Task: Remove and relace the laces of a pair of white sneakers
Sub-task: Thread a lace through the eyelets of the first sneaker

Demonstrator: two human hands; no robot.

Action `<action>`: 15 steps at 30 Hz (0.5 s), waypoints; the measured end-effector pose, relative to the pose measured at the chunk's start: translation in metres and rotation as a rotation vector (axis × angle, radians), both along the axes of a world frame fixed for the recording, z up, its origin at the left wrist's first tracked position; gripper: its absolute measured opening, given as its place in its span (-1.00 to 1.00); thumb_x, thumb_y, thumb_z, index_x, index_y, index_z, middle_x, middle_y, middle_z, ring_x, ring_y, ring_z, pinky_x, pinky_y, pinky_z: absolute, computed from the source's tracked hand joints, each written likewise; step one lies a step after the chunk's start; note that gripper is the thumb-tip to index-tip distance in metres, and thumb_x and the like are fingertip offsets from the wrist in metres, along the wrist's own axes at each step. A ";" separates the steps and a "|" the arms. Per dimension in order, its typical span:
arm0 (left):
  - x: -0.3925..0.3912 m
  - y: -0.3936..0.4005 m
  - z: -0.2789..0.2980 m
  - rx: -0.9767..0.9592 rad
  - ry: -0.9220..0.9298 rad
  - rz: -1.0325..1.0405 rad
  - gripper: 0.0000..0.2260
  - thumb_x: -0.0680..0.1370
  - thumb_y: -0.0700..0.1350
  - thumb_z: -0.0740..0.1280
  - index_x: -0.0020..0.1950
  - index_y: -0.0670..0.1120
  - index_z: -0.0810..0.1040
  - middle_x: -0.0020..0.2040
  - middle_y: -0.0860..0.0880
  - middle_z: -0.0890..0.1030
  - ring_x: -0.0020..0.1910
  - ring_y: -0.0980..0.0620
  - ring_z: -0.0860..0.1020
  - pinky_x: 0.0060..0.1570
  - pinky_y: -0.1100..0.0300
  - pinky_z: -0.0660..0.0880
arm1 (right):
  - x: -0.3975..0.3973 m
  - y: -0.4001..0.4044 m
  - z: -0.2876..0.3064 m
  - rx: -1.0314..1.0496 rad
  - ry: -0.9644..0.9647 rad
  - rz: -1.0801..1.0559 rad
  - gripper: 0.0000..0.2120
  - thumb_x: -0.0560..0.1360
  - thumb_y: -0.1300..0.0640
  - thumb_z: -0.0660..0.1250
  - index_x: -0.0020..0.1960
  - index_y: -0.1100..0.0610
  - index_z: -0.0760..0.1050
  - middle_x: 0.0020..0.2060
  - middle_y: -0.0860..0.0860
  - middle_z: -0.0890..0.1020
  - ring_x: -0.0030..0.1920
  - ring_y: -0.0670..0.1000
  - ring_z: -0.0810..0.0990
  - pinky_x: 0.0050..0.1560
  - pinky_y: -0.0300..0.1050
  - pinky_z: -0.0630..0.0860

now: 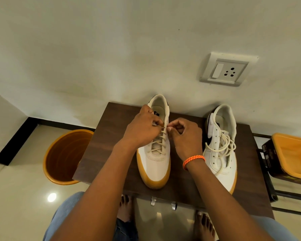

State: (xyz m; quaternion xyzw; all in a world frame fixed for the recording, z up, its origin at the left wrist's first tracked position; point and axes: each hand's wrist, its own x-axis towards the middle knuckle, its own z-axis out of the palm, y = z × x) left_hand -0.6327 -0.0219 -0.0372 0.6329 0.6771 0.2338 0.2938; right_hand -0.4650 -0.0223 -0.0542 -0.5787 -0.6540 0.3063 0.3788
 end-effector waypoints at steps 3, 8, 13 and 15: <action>-0.001 -0.002 0.001 -0.045 0.011 -0.017 -0.78 0.51 0.12 0.54 0.10 0.10 0.68 0.19 0.06 0.32 0.12 0.01 0.50 0.14 -0.01 0.60 | -0.002 -0.001 -0.002 -0.007 -0.052 -0.001 -0.82 0.58 0.25 0.41 -0.10 -0.01 0.61 -0.20 -0.17 0.65 -0.14 -0.20 0.63 -0.15 -0.47 0.48; 0.003 -0.004 0.001 -0.022 0.018 0.005 -0.73 0.43 0.18 0.61 0.02 0.11 0.68 0.19 0.06 0.33 0.08 0.05 0.48 0.08 0.04 0.58 | -0.004 -0.004 0.000 0.068 -0.202 -0.008 -0.87 0.60 0.25 0.31 -0.04 0.04 0.44 -0.22 -0.03 0.63 -0.22 0.00 0.63 -0.20 0.07 0.62; 0.001 -0.005 0.002 -0.032 -0.010 0.005 -0.71 0.42 0.19 0.62 0.03 0.12 0.68 0.21 0.05 0.35 0.11 0.05 0.48 0.14 0.02 0.59 | -0.004 -0.004 0.005 0.091 -0.026 -0.086 -0.85 0.71 0.18 0.14 0.03 -0.04 0.34 -0.19 -0.04 0.62 -0.30 -0.08 0.68 -0.27 0.07 0.67; 0.001 -0.004 0.001 -0.028 -0.013 0.009 -0.75 0.43 0.16 0.62 0.01 0.13 0.68 0.20 0.05 0.35 0.09 0.04 0.50 0.12 0.02 0.60 | -0.008 -0.006 0.007 0.042 0.099 -0.113 -0.87 0.71 0.21 0.18 0.04 0.01 0.41 -0.17 -0.02 0.64 -0.28 -0.09 0.69 -0.25 -0.05 0.67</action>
